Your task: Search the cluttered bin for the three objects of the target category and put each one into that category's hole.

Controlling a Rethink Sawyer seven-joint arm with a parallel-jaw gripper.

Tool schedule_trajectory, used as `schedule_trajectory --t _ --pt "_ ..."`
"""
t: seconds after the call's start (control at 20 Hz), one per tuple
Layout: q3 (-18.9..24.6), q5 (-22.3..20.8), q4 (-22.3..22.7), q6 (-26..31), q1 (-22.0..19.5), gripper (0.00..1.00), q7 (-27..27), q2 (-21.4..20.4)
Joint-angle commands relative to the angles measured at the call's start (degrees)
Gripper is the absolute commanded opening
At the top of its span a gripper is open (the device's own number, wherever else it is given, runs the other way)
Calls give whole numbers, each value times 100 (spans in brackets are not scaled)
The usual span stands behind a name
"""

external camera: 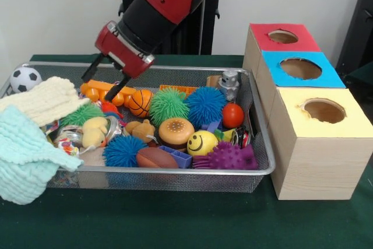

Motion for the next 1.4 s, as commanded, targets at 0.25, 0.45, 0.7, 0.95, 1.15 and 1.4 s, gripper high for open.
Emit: schedule_trajectory --t 0.25,0.45,0.7,0.95,1.15,1.4 --pt "-478 440 -1071 -698 -51 100 1340 1681" --pt "-954 702 -1223 -922 75 100 1695 2146" --pt "-1638 1155 -1375 -1476 160 100 1985 2735" --pt "-2030 1732 -1353 -1934 181 100 1842 3077" --pt "-902 1694 -1548 -1400 -523 100 865 2683" --pt "904 1316 -1284 -60 -1481 0 -564 1683"
